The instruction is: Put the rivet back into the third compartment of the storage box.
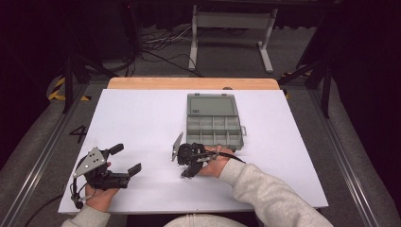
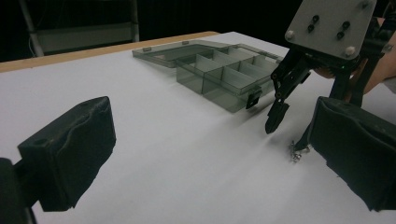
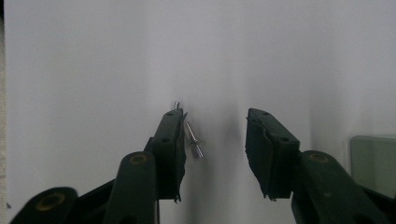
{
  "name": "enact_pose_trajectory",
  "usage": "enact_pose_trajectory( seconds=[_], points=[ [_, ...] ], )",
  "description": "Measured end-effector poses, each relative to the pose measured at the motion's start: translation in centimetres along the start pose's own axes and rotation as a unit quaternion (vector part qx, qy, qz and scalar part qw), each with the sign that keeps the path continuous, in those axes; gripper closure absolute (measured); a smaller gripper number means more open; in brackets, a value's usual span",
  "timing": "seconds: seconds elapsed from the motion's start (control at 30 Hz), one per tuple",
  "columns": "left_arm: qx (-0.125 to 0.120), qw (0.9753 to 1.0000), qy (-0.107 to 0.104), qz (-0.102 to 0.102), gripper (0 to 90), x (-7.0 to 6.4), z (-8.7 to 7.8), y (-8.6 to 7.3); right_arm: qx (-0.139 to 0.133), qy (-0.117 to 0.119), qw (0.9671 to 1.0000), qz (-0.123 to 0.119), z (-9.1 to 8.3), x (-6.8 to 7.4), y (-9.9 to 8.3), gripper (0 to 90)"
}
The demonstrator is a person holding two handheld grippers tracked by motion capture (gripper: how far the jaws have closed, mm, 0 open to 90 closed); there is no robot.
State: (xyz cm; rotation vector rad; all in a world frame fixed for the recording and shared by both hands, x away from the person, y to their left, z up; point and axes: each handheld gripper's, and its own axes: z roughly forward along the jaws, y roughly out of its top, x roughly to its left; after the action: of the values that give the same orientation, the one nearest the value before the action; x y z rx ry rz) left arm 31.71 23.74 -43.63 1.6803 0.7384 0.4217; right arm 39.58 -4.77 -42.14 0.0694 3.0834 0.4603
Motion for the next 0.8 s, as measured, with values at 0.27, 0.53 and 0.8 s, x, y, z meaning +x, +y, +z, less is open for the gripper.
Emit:
enact_pose_trajectory(
  seconds=[0.27, 0.53, 0.8],
  points=[
    [0.002, 1.0000, 0.002, -0.001, 1.7, 0.0, 0.1, 0.0, 0.006, 0.004, 1.0000, -0.005, 0.6, 0.1, 0.2, 70.3],
    [0.001, 1.0000, 0.004, 0.001, 1.8, 0.0, 0.0, 0.0, 0.014, 0.010, 0.9998, -0.014, 0.5, 0.4, 0.4, 82.8],
    [-0.001, 1.0000, 0.005, -0.002, 1.8, 0.0, 0.0, 0.0, -0.012, 0.002, 0.9999, -0.010, -1.6, 0.2, 0.5, 83.1]
  ],
)
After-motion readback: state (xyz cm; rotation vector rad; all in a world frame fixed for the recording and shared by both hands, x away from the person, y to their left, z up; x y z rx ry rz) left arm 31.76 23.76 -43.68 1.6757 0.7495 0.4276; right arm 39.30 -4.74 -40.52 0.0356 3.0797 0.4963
